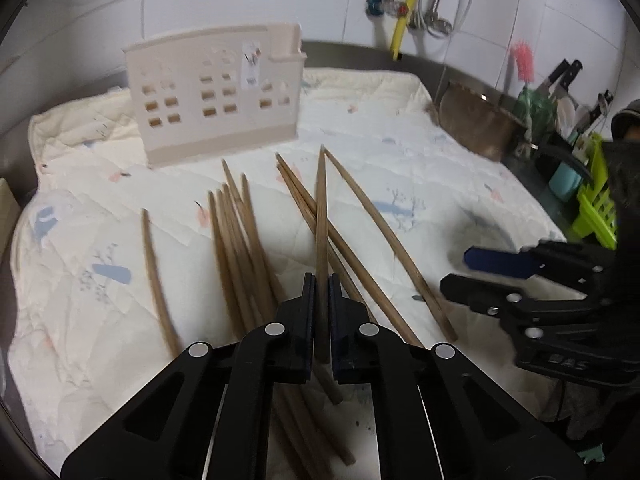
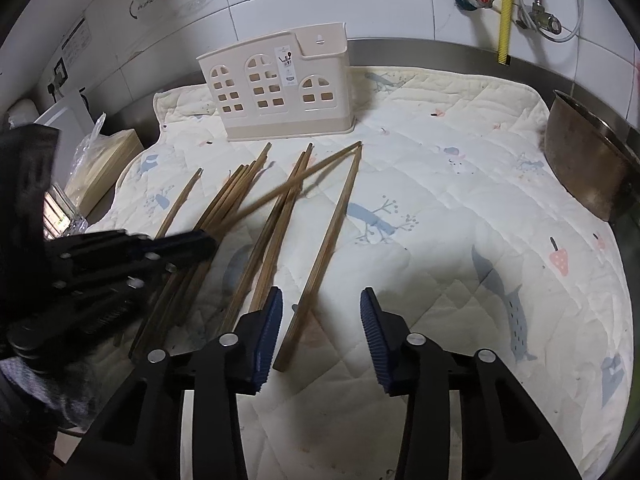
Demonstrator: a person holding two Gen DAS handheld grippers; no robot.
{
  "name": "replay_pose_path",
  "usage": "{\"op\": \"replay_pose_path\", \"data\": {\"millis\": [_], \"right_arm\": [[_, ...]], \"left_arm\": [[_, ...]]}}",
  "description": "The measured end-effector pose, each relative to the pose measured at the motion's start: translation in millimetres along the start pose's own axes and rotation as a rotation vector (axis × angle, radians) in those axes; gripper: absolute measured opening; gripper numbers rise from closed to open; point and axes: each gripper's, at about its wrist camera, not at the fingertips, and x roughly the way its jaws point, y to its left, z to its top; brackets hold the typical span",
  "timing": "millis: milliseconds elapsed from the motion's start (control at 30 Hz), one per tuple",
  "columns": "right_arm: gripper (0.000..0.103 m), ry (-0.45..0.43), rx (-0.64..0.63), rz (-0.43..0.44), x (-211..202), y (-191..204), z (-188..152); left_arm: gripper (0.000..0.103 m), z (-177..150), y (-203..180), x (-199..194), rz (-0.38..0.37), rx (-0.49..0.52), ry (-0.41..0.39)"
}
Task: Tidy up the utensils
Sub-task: 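Close the left tool on a wooden chopstick while the right tool grasps another, then lift both held chopsticks upright and lower them into the white holder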
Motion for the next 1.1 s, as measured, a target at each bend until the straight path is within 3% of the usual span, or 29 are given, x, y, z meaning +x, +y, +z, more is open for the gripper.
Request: {"op": "replay_pose_path", "data": {"millis": [233,667,900,1100], "right_arm": [[0.023,0.018,0.007,0.006,11.9,7.9,-1.3],[0.008,0.012,0.012,-0.077,27.9,14.2,-2.7],[0.007,-0.112,-0.011,-0.115,-17.1,5.2,13.5],[0.007,-0.261,-0.078,-0.123,-64.7,3.8,56.8]], "left_arm": [[0.005,11.2,15.7,-39.1,0.004,-0.039,-0.084],[0.005,23.8,33.6,-64.3,0.017,-0.077,-0.135],[0.005,41.9,43.8,-80.8,0.044,-0.081,-0.163],[0.005,66.9,47.8,-97.5,0.070,-0.059,-0.197]]}}
